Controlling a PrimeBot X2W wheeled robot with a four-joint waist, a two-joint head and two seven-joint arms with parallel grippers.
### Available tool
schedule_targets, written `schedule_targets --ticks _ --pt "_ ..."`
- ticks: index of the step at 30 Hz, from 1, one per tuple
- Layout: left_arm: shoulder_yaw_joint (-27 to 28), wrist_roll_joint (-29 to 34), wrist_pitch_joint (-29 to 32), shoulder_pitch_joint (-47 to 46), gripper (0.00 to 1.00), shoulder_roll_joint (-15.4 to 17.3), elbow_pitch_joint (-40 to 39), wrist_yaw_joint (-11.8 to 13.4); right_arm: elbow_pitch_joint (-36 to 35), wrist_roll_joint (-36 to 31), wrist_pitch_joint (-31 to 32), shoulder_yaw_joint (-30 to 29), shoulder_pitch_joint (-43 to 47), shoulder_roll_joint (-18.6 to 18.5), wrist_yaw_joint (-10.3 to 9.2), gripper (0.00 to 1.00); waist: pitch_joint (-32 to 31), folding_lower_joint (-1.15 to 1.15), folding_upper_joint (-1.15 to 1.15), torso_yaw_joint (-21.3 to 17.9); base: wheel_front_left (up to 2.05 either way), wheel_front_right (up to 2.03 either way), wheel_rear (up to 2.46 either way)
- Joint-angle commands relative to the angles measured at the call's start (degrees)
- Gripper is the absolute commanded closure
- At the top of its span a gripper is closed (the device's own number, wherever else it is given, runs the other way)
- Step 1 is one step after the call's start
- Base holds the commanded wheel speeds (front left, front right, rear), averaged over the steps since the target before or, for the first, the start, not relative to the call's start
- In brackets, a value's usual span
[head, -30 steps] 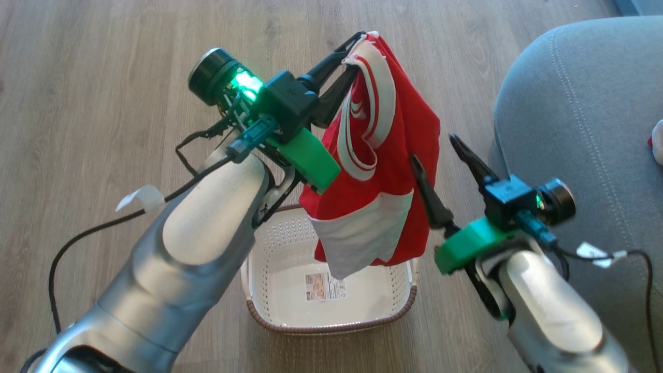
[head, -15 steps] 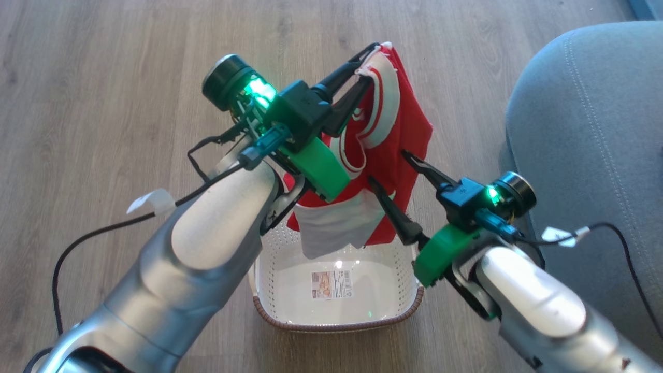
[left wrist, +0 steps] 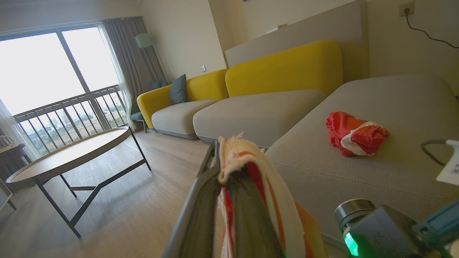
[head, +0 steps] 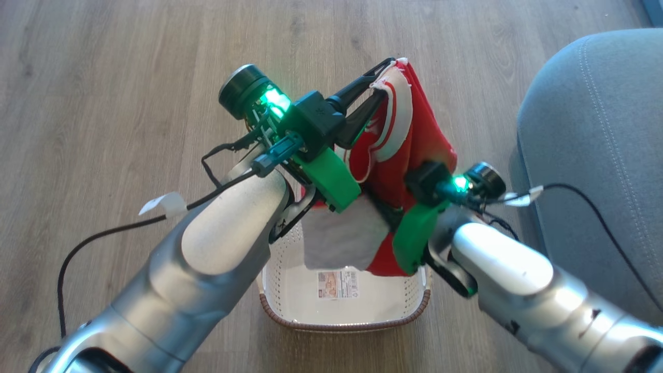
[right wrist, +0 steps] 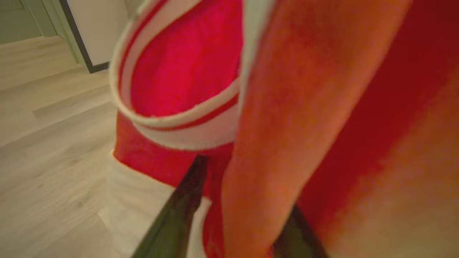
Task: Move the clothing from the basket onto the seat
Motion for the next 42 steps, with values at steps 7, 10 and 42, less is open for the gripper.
schedule_targets --ticks 7,10,42 --pt "2.65 -0.44 -0.29 -1.98 0.72 1.10 -1.65 -0.36 -1.65 0.10 -0.93 -2.65 -1.81 0.25 0.13 1.00 0.23 0.00 0.00 -0.68 0.00 0.00 0.00" --pt "2.95 -0.28 -0.29 -1.46 0.00 1.46 -1.24 -0.36 -3.54 -1.28 -0.94 -4.44 -0.63 -0.16 0.13 1.00 0.32 0.00 0.00 -1.34 0.00 0.00 0.00" --pt "-2.44 -10.14 -0.29 7.01 0.00 6.25 5.78 -0.36 -20.14 -11.60 -0.96 -23.22 11.50 -4.64 0.13 1.00 -1.52 0.00 0.00 -21.14 0.00 0.00 0.00"
